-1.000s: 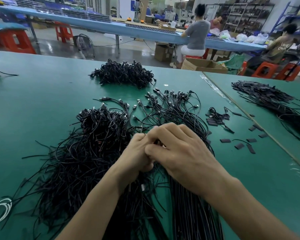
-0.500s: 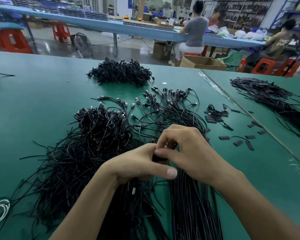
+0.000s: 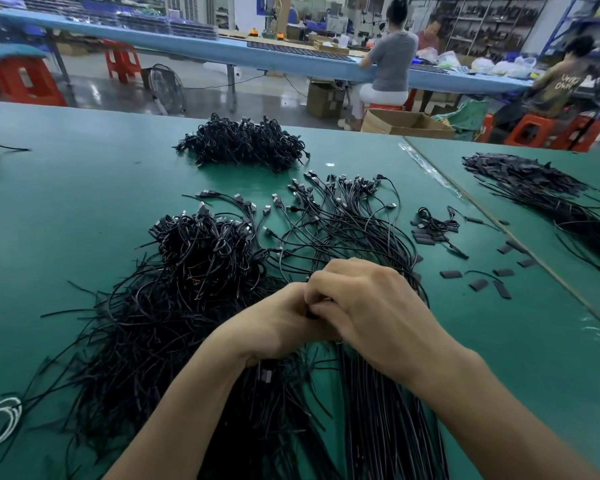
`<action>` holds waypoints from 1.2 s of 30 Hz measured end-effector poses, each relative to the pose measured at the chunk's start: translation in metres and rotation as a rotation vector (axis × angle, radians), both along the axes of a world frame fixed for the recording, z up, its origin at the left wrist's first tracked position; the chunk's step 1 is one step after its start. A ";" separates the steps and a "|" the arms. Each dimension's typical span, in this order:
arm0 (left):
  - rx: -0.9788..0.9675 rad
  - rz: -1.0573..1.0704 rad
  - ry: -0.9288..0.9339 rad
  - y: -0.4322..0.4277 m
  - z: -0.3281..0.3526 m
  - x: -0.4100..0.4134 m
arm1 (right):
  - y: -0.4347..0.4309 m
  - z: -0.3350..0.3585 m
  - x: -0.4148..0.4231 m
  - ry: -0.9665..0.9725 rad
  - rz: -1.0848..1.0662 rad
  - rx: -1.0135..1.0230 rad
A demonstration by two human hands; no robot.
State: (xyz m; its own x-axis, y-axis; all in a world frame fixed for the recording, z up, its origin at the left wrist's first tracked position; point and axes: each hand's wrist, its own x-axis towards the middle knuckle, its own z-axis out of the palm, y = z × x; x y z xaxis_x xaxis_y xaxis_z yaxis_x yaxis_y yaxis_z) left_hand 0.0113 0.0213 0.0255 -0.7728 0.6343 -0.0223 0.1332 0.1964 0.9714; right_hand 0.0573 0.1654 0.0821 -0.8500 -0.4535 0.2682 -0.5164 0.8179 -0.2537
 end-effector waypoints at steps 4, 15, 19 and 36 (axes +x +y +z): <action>0.041 -0.007 0.037 -0.001 0.001 0.003 | 0.004 0.000 -0.005 -0.056 0.056 0.002; 0.133 0.123 -0.132 0.003 0.007 0.007 | 0.005 -0.018 -0.007 0.179 -0.177 -0.017; 0.264 0.214 -0.282 0.007 0.012 0.007 | 0.005 -0.025 -0.011 0.181 -0.343 -0.298; -0.137 0.546 0.475 0.007 -0.004 0.002 | -0.008 -0.029 -0.016 -0.047 -0.346 -0.950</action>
